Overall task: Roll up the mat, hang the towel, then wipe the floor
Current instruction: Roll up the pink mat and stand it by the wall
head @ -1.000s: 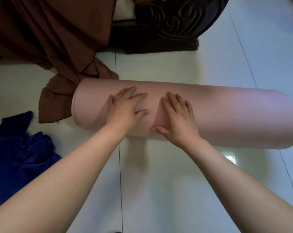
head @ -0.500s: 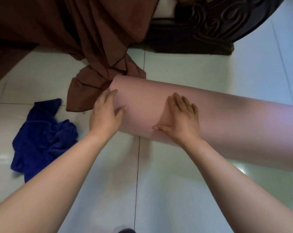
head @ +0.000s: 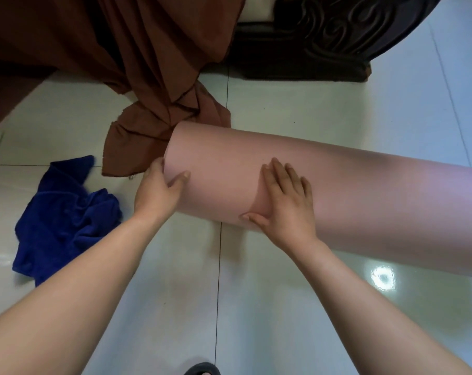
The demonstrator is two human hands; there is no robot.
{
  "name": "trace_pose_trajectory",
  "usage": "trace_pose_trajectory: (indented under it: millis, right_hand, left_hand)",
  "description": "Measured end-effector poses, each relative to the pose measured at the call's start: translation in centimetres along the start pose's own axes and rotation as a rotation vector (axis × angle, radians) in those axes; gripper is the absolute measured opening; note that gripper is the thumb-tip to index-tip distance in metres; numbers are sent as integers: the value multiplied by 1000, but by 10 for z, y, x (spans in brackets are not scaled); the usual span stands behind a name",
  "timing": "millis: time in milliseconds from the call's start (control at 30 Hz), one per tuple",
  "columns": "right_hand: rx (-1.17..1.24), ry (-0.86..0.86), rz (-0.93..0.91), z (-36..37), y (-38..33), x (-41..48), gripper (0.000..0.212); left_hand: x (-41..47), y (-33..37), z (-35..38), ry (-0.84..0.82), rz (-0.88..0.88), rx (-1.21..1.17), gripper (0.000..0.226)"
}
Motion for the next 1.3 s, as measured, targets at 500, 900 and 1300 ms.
trace_pose_trajectory:
  millis: [500, 900, 1300]
  right_hand:
    - [12, 60, 121, -23, 12, -12, 91]
    - [23, 30, 144, -30, 11, -25, 90]
    - [219, -5, 168, -170, -59, -76, 84]
  left_hand:
    - [-24, 12, -6, -7, 65, -140, 53]
    - [-39, 12, -5, 23, -13, -443, 48]
    - [-130, 141, -168, 124, 304, -316, 50]
Point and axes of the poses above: each hand's wrist, its own x-axis towards the middle knuckle, its own z-axis out of the palm, y = z × x, the point moved 6 cm from there along x, towards the middle knuckle
